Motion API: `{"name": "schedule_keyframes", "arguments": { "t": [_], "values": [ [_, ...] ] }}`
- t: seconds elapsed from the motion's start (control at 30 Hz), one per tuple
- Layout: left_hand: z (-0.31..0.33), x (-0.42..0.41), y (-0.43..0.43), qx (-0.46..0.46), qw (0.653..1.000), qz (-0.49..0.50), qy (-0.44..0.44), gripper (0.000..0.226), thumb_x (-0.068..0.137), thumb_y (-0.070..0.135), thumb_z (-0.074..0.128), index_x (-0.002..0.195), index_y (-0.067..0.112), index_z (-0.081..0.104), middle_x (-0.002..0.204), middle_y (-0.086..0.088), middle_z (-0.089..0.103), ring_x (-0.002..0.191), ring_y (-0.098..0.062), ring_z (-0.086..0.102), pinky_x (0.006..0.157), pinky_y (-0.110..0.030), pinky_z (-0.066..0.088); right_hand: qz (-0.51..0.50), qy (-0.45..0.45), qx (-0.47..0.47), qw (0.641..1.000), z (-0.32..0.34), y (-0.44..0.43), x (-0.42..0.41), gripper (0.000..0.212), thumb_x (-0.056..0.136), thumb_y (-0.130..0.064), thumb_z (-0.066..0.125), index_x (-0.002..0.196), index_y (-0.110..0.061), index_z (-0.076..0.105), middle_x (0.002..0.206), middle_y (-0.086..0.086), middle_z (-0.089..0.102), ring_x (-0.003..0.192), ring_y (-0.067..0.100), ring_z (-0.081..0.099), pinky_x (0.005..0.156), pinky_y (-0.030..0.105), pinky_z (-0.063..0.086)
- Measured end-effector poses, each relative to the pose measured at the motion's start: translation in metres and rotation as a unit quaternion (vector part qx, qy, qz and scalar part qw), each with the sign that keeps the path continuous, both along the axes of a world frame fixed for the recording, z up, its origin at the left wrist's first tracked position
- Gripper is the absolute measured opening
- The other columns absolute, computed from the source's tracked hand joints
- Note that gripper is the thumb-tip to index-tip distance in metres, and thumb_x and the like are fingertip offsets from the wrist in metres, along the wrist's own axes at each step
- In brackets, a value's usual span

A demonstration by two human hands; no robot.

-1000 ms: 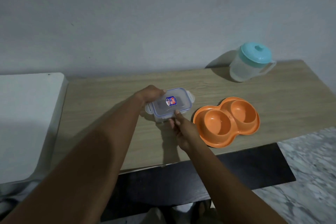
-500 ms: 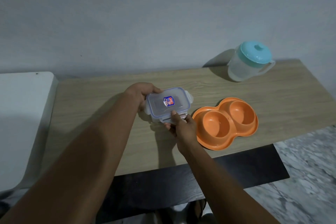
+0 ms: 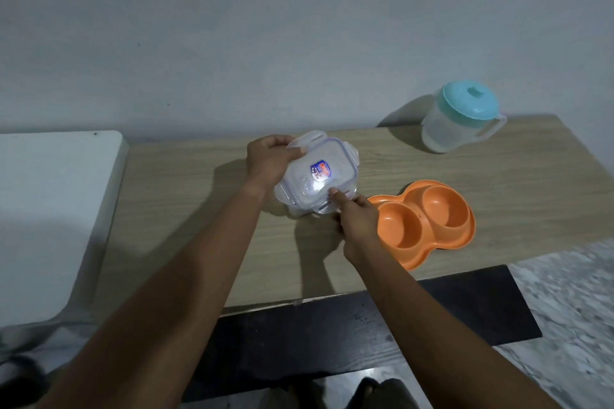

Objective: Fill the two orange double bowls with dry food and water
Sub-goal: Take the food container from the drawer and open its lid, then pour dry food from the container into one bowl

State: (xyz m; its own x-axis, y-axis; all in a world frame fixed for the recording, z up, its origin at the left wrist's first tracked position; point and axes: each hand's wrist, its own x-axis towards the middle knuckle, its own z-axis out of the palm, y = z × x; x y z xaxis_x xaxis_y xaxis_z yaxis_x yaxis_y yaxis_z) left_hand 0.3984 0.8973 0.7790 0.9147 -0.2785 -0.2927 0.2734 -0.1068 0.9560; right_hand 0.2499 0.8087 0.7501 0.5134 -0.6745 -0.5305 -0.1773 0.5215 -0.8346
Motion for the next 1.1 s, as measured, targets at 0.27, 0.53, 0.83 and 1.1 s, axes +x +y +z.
{"name": "schedule_keyframes", "arguments": {
  "t": [0.27, 0.53, 0.83, 1.1],
  "values": [
    [-0.002, -0.081, 0.066, 0.039, 0.998, -0.04, -0.037, 0.017, 0.074, 0.004, 0.08, 0.086, 0.013, 0.072, 0.076, -0.006, 0.07, 0.061, -0.011, 0.058, 0.057, -0.024, 0.049, 0.14, 0.009, -0.068, 0.988, 0.0, -0.013, -0.042, 0.005, 0.089, -0.011, 0.074, 0.09, -0.007, 0.071, 0.08, 0.007, 0.071, 0.07, 0.021, 0.063, 0.061, 0.03, 0.052],
    [-0.027, -0.162, 0.098, 0.147, 0.988, 0.04, -0.011, 0.02, 0.076, 0.012, 0.082, 0.087, 0.003, 0.068, 0.075, -0.006, 0.069, 0.055, -0.007, 0.061, 0.044, -0.013, 0.045, 0.312, 0.11, -0.253, 0.909, -0.008, -0.005, -0.072, 0.01, 0.085, -0.021, 0.079, 0.081, -0.023, 0.07, 0.087, 0.006, 0.075, 0.083, 0.028, 0.073, 0.079, 0.048, 0.062],
    [-0.051, -0.163, 0.102, 0.251, 0.957, 0.144, 0.022, 0.022, 0.078, 0.024, 0.081, 0.083, 0.008, 0.067, 0.082, -0.009, 0.067, 0.074, -0.025, 0.061, 0.062, -0.027, 0.042, 0.204, 0.166, -0.277, 0.924, -0.009, -0.012, -0.031, 0.037, 0.091, -0.038, 0.065, 0.122, -0.018, 0.061, 0.119, 0.012, 0.068, 0.11, 0.032, 0.064, 0.095, 0.041, 0.052],
    [-0.046, -0.134, 0.082, 0.469, 0.879, 0.065, -0.054, 0.06, 0.076, 0.038, 0.075, 0.128, 0.017, 0.056, 0.13, -0.013, 0.058, 0.118, -0.034, 0.056, 0.091, -0.042, 0.047, 0.198, 0.201, -0.354, 0.892, -0.001, -0.046, 0.026, 0.042, 0.1, -0.031, 0.053, 0.136, -0.01, 0.056, 0.132, 0.016, 0.062, 0.122, 0.038, 0.058, 0.097, 0.041, 0.046]
  ]
}}
